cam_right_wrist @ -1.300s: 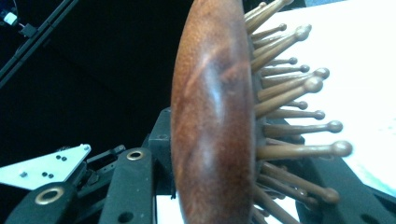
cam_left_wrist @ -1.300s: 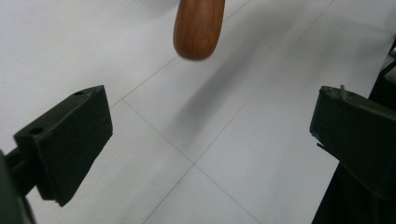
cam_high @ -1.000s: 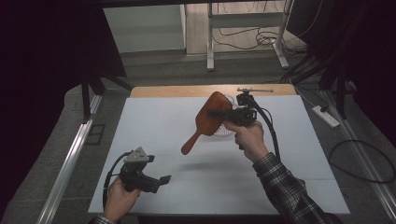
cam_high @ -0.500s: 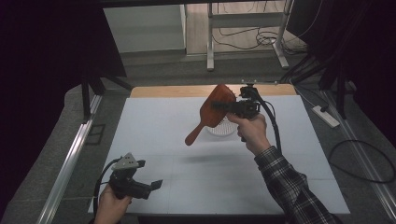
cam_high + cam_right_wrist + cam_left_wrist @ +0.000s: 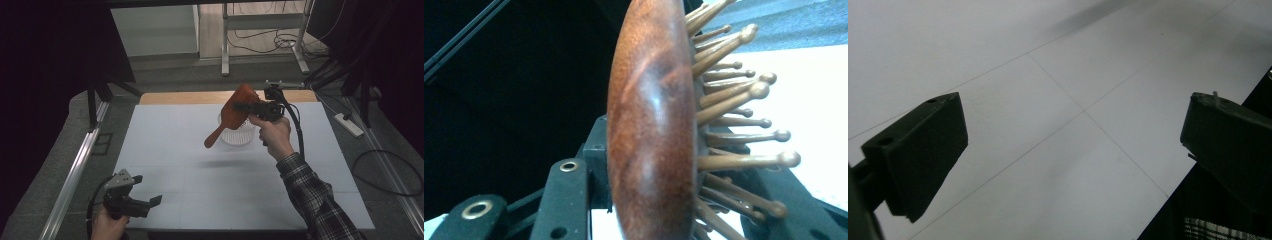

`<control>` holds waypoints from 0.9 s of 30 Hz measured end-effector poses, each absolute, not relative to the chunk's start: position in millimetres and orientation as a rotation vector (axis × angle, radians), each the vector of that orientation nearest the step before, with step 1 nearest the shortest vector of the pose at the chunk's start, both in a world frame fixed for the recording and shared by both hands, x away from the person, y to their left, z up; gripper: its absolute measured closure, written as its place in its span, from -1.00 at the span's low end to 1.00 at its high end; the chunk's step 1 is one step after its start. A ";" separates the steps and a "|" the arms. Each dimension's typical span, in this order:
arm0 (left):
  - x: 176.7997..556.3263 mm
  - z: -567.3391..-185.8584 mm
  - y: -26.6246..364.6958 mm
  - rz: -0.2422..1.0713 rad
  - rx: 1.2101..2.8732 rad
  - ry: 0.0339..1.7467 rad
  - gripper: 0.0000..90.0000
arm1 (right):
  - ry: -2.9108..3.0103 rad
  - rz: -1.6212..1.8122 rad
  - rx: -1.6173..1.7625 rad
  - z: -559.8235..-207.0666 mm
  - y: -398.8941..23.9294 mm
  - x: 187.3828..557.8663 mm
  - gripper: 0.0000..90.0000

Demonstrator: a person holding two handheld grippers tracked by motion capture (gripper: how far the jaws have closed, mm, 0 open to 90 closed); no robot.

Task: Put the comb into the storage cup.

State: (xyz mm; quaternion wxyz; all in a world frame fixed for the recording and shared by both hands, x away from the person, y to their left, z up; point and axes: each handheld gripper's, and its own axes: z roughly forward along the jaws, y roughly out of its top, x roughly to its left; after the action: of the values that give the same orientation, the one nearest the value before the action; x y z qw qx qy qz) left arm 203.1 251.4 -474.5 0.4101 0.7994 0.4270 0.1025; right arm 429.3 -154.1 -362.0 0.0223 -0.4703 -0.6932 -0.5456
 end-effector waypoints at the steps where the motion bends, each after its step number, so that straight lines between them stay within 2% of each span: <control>1: 202.3 -474.8 252.2 0.259 2.013 1.078 -1.00 | -2.146 -1.693 -1.461 -361.4 -155.1 430.1 0.22; 27: 191.0 -476.1 261.1 0.268 2.015 1.104 -1.00 | -2.143 -1.740 -1.574 -344.6 -171.5 453.7 0.22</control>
State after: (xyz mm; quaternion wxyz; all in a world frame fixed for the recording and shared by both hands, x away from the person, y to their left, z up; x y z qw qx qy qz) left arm 191.0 261.1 -476.1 0.4024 0.7975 0.4369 0.1061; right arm 453.7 -171.5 -344.6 -0.0181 -0.4952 -0.6743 -0.5475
